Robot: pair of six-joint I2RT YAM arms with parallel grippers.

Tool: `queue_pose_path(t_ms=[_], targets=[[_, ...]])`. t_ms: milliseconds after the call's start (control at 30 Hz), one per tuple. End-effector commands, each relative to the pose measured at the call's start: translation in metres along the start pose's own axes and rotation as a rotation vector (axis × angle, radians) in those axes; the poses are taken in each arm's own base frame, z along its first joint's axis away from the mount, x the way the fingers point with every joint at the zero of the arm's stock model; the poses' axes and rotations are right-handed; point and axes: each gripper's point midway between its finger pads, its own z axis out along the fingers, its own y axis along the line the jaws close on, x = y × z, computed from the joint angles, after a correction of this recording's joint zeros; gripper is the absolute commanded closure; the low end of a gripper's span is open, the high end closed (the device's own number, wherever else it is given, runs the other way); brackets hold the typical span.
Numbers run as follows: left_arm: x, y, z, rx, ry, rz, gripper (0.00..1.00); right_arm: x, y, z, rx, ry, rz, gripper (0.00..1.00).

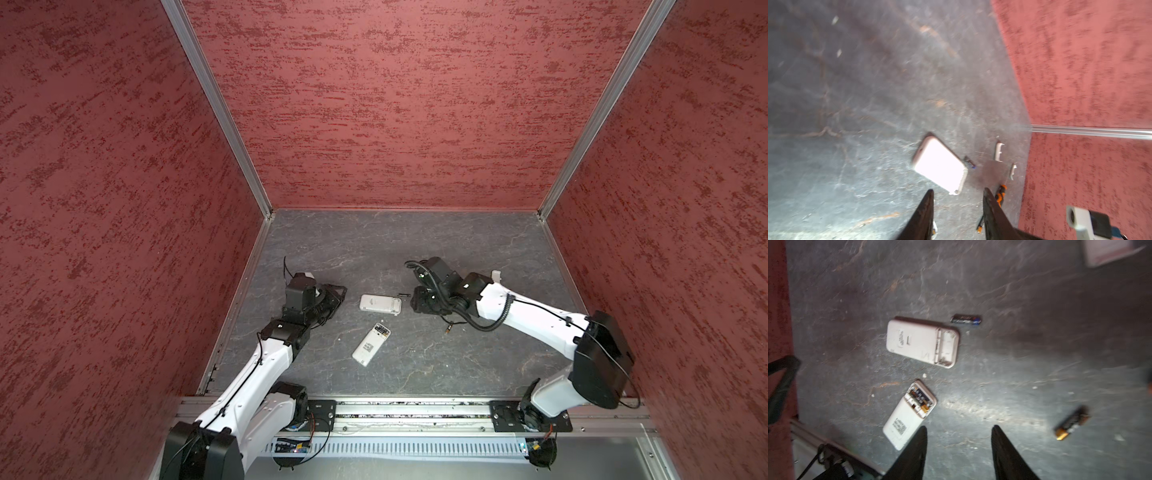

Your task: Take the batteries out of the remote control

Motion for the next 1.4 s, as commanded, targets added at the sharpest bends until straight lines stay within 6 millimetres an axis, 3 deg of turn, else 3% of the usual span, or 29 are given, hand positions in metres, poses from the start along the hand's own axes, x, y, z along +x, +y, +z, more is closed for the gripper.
queue_pose_path(t_ms=[0, 300, 467, 767, 1200, 1300, 1367], targets=[[-0.005, -0.004, -0.01, -0.021, -0.033, 0.069, 0.59, -0.018, -0.05, -0.01, 0.169, -0.073, 0.088, 0.41], [0.017, -0.034, 0.002, -0.059, -0.077, 0.179, 0.59, -0.025, -0.13, 0.0, 0.289, -0.068, 0.15, 0.35], [0.024, -0.053, 0.018, -0.049, -0.06, 0.211, 0.59, -0.024, -0.155, -0.001, 0.289, -0.099, 0.218, 0.34], [0.029, -0.066, 0.054, -0.023, 0.013, 0.235, 0.59, -0.021, -0.166, 0.042, 0.266, -0.037, 0.261, 0.37], [0.035, -0.068, 0.083, -0.01, 0.082, 0.232, 0.59, -0.024, -0.189, 0.064, 0.339, -0.011, 0.272, 0.45], [0.037, -0.068, 0.087, -0.003, 0.106, 0.23, 0.59, -0.024, -0.19, 0.066, 0.343, 0.002, 0.266, 0.63], [0.037, -0.069, 0.089, 0.004, 0.118, 0.231, 0.59, -0.023, -0.19, 0.064, 0.345, 0.012, 0.256, 0.81]])
